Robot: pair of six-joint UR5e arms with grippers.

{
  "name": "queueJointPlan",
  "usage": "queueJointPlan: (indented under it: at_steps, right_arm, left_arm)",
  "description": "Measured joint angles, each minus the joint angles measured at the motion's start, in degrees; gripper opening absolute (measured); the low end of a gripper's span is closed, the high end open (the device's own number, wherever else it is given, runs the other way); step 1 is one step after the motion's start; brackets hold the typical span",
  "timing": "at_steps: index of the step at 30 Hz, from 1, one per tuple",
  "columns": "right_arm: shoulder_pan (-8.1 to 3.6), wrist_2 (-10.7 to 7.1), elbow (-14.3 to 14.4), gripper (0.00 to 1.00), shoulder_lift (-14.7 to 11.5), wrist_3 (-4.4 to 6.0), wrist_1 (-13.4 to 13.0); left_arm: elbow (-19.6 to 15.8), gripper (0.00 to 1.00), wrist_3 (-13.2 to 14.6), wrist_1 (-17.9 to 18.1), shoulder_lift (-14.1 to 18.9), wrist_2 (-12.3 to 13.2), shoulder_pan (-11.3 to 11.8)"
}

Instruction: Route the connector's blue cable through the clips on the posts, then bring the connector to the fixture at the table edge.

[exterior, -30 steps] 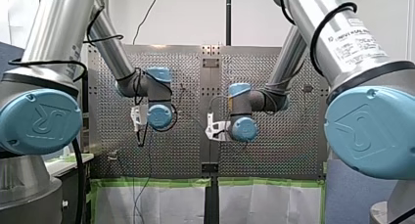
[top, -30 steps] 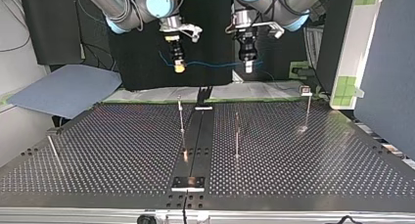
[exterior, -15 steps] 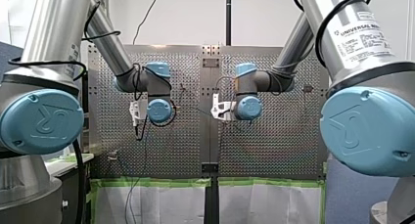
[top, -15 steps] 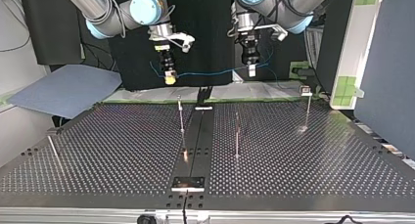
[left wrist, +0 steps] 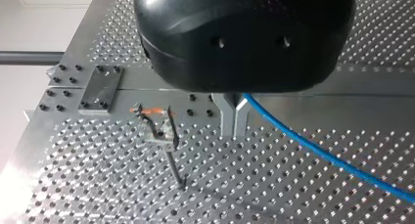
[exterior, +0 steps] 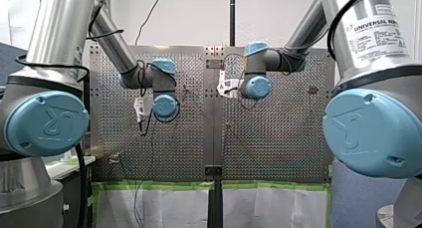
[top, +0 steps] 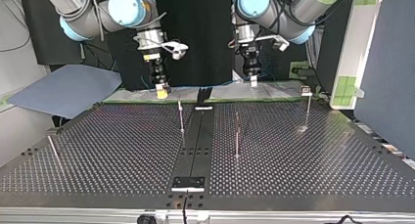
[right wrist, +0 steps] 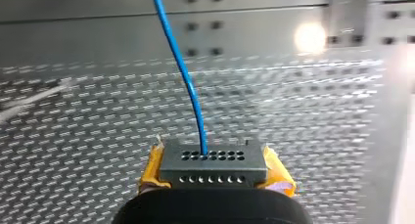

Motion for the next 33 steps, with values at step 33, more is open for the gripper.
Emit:
queueJointPlan:
  at_steps: [33]
  right_arm:
    - [-1.6, -5.21, -7.56, 0.0, 5.82, 1.39, -0.78]
  left_arm:
    - [9.76, 0.0, -0.05, -4.9, -0.23, 11.22, 10.97]
